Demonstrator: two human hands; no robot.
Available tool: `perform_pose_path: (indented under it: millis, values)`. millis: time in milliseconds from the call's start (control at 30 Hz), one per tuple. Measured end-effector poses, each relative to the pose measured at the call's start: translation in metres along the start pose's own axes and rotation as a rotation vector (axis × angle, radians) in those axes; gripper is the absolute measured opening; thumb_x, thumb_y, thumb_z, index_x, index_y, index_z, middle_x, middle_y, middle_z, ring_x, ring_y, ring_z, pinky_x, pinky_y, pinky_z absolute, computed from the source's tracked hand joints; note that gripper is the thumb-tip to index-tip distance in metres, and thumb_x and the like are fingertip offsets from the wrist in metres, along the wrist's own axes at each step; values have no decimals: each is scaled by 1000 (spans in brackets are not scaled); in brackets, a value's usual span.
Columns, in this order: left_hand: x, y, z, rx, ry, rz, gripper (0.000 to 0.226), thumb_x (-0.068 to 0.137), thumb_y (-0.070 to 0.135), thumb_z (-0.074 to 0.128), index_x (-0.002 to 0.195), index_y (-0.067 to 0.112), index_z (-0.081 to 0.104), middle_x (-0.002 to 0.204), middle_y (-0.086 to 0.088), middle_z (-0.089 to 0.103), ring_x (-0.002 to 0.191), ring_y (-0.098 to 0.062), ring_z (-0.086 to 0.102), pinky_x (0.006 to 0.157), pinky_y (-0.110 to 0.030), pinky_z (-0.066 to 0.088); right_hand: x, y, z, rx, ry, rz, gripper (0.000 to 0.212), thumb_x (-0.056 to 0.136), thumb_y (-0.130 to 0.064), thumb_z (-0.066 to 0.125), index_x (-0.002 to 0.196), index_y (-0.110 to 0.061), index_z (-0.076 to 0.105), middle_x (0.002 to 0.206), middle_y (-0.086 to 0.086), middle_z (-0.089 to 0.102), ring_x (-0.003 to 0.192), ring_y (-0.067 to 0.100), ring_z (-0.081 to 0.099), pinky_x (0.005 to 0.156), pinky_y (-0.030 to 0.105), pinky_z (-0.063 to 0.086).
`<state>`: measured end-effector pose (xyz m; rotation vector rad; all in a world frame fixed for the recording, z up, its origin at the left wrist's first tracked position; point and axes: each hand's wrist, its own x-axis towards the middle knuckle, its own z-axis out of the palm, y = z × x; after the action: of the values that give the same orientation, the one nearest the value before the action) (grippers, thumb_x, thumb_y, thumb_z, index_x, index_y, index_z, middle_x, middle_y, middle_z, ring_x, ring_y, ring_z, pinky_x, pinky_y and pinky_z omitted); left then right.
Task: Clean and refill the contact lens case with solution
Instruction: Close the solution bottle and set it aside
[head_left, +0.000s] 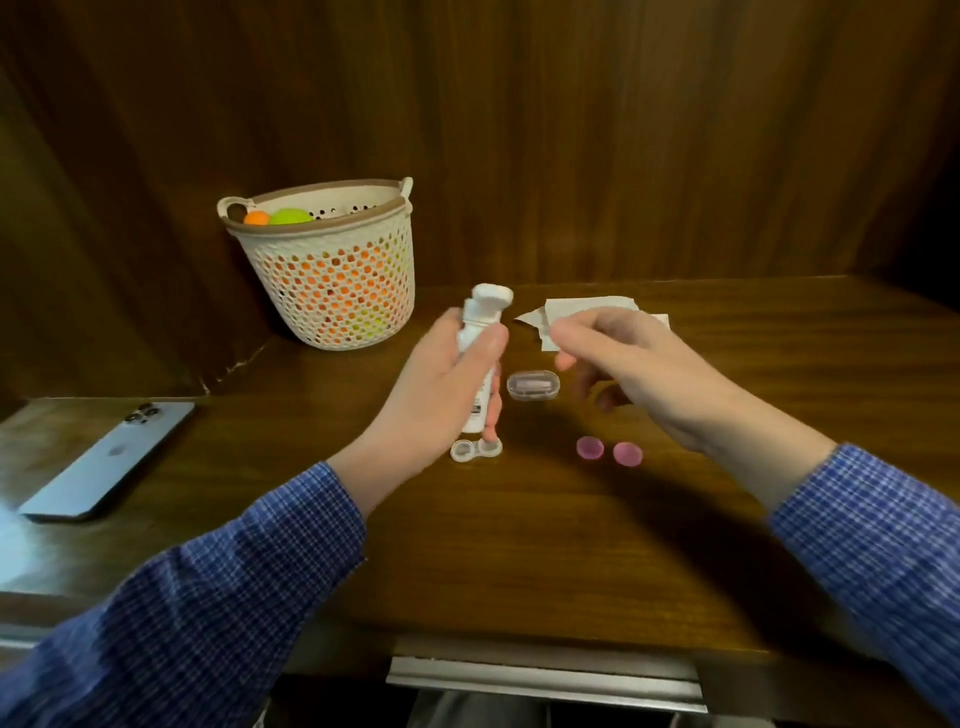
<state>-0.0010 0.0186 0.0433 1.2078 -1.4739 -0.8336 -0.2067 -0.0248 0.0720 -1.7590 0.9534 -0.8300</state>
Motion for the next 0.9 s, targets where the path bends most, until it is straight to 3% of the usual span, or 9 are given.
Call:
perform_pose_path:
  millis: [133, 200, 300, 467, 567, 633, 700, 767, 900]
  values:
    - [-5, 11, 12, 110, -67, 26, 45, 91, 66, 52, 110, 25, 55, 66, 6, 65, 48, -13, 59, 48, -27, 52, 8, -23, 22, 56, -58, -77, 45, 85, -73, 58, 71, -32, 71, 68, -12, 63, 60, 3, 58, 55, 21, 47]
    - [-8, 15, 15, 130, -83, 43, 32, 96, 58, 54, 103, 27, 55, 67, 6, 62, 50, -15, 57, 50, -33, 50, 13, -25, 23, 129, -1, 2, 48, 89, -72, 56, 67, -34, 76, 68, -7, 64, 61, 6, 55, 56, 22, 46]
    - [-10, 17, 22, 212, -122, 61, 8, 105, 43, 53, 107, 35, 54, 70, 13, 64, 55, -10, 57, 54, -32, 49, 14, -19, 19, 232, 23, 144, 47, 86, -70, 62, 68, -29, 76, 75, 1, 64, 63, 11, 52, 57, 27, 45]
    - [-2, 27, 46, 455, -121, 110, 26, 105, 47, 51, 123, 29, 52, 86, 16, 63, 67, 1, 65, 53, -16, 47, 1, 2, -1, 499, 7, 308, 47, 66, -74, 76, 79, -30, 81, 75, -1, 70, 48, 6, 53, 46, 25, 39]
    - [3, 28, 72, 538, -168, 99, 24, 103, 49, 53, 121, 34, 47, 98, 16, 62, 80, 4, 68, 54, -14, 52, -15, 22, -20, 510, 30, 359, 55, 60, -76, 77, 86, -28, 83, 81, 0, 74, 62, 13, 53, 48, 26, 38]
    - [10, 30, 98, 518, -207, 66, 26, 102, 51, 54, 118, 39, 39, 96, 15, 61, 70, 12, 66, 46, -13, 50, -24, 34, -36, 567, 176, 374, 46, 72, -71, 74, 86, -27, 82, 78, -1, 75, 69, 15, 52, 49, 25, 41]
    - [23, 36, 125, 490, -212, 76, 32, 100, 52, 56, 116, 39, 31, 90, 10, 62, 57, 5, 66, 40, -15, 47, -32, 40, -56, 581, 319, 343, 47, 78, -75, 67, 78, -29, 81, 74, -3, 74, 72, 15, 55, 55, 26, 44]
    - [36, 43, 152, 508, -196, 136, 35, 100, 53, 54, 115, 42, 24, 87, 9, 62, 53, -4, 66, 38, -23, 50, -42, 41, -76, 503, 394, 295, 58, 69, -82, 66, 87, -28, 79, 81, -3, 77, 81, 18, 64, 66, 31, 51]
    - [53, 47, 204, 531, -291, 241, 56, 101, 40, 59, 135, 42, 15, 104, 12, 61, 79, -8, 69, 67, -31, 65, -66, 47, -122, 287, 399, 310, 41, 79, -55, 79, 100, -20, 73, 92, 1, 77, 99, 24, 70, 81, 37, 56]
